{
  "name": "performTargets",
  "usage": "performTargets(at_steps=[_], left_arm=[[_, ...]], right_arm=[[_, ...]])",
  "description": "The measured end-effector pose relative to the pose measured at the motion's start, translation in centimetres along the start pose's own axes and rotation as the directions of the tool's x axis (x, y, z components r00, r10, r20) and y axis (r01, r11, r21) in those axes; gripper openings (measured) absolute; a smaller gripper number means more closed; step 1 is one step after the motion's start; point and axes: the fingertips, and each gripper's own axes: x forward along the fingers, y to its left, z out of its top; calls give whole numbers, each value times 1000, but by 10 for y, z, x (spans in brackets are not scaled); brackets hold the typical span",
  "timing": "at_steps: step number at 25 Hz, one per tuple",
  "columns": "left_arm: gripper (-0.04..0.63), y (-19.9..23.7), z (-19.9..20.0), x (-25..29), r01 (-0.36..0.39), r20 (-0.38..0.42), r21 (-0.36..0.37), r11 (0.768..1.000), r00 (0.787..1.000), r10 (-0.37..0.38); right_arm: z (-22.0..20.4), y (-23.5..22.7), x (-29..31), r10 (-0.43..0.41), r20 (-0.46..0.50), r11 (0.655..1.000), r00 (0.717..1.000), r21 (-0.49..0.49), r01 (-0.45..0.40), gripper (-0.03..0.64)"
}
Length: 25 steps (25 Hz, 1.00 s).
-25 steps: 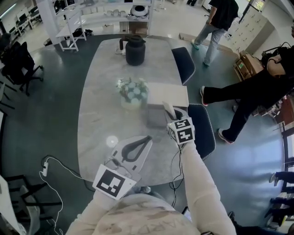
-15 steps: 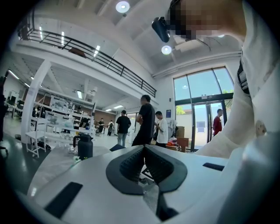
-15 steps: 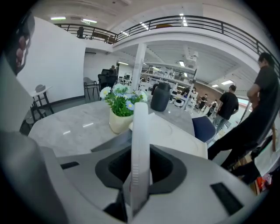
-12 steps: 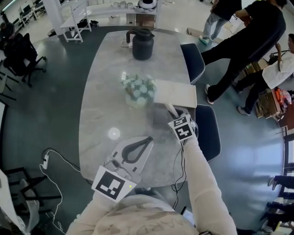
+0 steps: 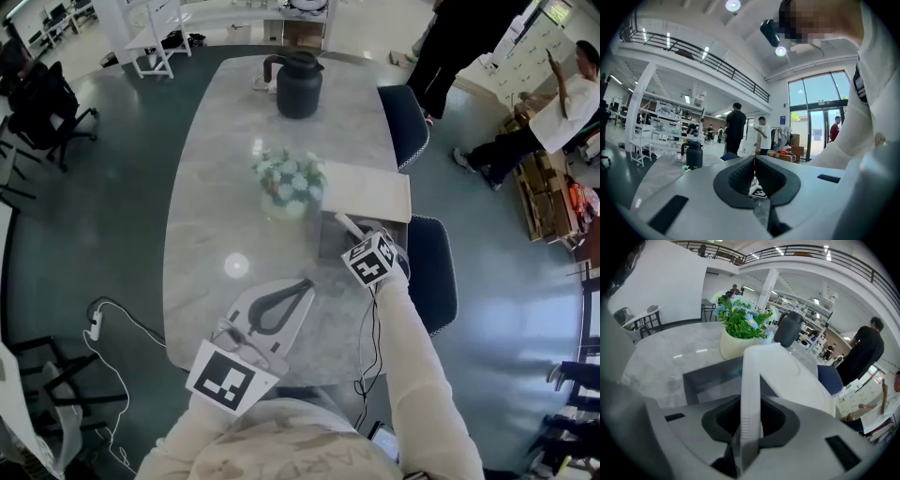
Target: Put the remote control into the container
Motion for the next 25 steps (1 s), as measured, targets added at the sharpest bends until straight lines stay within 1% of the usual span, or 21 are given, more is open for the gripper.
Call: performTargets(at_steps=[4, 10, 14, 17, 21, 25], left_arm=[[14, 9, -4, 1, -10, -10, -7, 1000, 1000, 10], [14, 18, -9, 1, -24, -23, -9, 1000, 999, 24], [14, 24, -10, 1, -32, -27, -11, 999, 999, 31], [14, 28, -13, 1, -37, -30, -17, 999, 999, 36], [14, 28, -15, 3, -32, -32, -16, 999, 999, 31], [14, 27, -14, 4, -29, -33, -20, 999, 999, 28]], right_arm=[[-4, 2, 14, -3, -53, 997, 999, -77, -1, 91], [-12, 3, 29, -45, -135, 980, 990, -199, 18, 91], [-14, 0, 37, -74, -167, 971, 983, -238, 33, 91], [-15, -2, 41, -92, -173, 963, 981, -268, 43, 91], [-14, -1, 42, -83, -173, 955, 981, -295, 29, 91], [-12, 0, 40, -73, -173, 953, 982, -301, 18, 91]])
